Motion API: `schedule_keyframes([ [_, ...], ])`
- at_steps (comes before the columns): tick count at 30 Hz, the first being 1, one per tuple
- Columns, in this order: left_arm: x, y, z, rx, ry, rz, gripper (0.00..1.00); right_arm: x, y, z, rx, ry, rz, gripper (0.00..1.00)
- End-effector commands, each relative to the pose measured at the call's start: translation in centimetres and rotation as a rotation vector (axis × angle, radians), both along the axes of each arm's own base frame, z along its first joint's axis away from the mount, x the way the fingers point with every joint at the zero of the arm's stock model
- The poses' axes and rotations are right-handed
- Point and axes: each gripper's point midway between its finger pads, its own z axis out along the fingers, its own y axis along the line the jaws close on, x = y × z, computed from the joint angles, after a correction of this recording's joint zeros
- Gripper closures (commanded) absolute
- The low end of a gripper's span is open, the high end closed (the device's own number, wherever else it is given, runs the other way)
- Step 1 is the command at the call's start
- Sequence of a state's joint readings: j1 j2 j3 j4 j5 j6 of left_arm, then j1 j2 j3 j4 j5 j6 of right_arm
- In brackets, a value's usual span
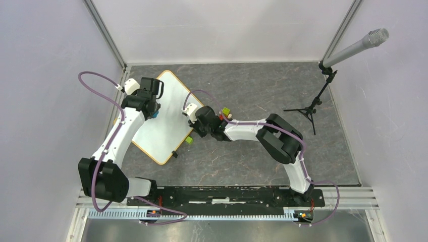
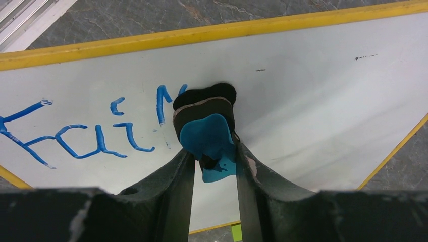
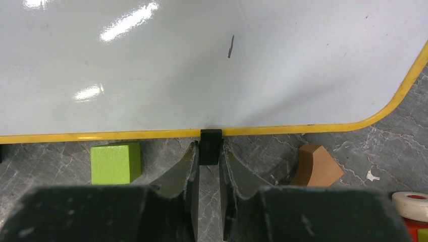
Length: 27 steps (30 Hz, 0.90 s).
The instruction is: Erase the whiteboard
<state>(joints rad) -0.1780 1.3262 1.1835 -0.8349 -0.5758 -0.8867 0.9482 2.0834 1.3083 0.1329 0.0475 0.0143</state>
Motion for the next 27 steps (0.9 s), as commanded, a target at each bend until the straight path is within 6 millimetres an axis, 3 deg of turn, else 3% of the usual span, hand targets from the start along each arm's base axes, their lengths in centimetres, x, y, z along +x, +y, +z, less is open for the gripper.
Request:
schedule_keyframes([
  [1,-0.5,2.8,1.4,0.077,-0.036,0.073,0.6,1.2,0.2,0.0,-0.018,-0.03,-0.022,1.0],
  [11,-3.9,7.9,2.5,0.134,-0.017,0.146,0.62,1.5,0.0,-1.1,-0.015,0.031,-0.052,1.0],
  [19,-7.0,10.2,3.1,0.174,-0.009,0.209,0.63,1.4,0.1,-1.2,-0.009,0.044,-0.045,1.0],
  [21,-6.9,10.2,3.5,0.167,-0.03,0.205,0.66,1.3,0.2,-1.2,-0.007,0.047,-0.042,1.0],
  [27,-3.6,7.9,3.2,0.065,-0.038,0.079,0.76,1.3,0.2,-1.3,-0.007,0.051,-0.036,1.0],
])
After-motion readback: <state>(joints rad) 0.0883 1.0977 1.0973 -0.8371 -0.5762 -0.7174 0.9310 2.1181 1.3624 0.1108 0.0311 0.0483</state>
